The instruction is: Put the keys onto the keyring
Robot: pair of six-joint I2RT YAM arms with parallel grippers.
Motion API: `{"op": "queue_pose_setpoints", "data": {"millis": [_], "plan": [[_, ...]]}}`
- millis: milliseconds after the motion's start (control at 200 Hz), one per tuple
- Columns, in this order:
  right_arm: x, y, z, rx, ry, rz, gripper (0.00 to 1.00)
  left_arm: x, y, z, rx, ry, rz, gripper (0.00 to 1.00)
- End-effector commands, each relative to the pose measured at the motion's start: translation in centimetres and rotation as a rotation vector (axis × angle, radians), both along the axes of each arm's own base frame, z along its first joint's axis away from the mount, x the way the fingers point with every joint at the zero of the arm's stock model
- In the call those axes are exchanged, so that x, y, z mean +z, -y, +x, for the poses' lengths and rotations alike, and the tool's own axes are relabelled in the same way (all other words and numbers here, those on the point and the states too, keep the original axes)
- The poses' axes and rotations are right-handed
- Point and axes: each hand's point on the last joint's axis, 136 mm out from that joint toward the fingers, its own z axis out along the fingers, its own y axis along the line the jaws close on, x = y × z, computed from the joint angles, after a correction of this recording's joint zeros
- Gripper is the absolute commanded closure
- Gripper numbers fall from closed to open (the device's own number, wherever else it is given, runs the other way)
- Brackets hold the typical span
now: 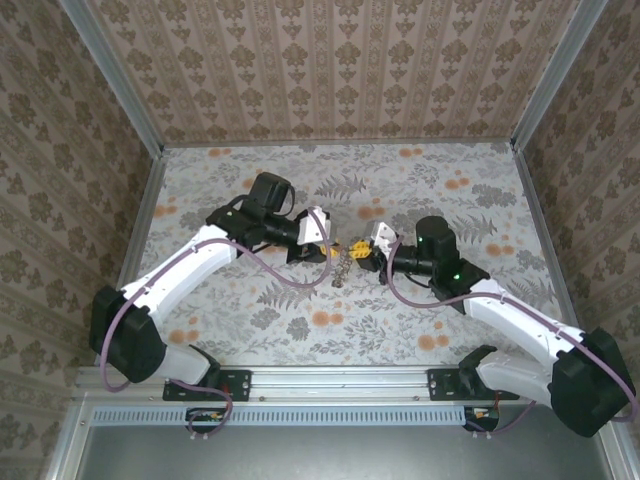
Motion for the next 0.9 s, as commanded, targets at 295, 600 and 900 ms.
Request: {"op": "queue_pose_setpoints", "data": {"millis": [295,600,900], "plan": [[4.4,-0.6,-0.9,0.064,0.125,0.143,1.00,2.9,0.2,0.0,-0.023,0.036,-0.079,0.72],[2.6,-0.7,-1.8,0.125,0.121,0.019,1.00,3.1,-1.5,0.6,0.008,0.155,-0.074,0.63],[2.8,-0.9,-2.0,0.143,0.116,0.014,1.00,1.5,0.9,-0.8,-0.104,0.107,-0.073,0.64]]}}
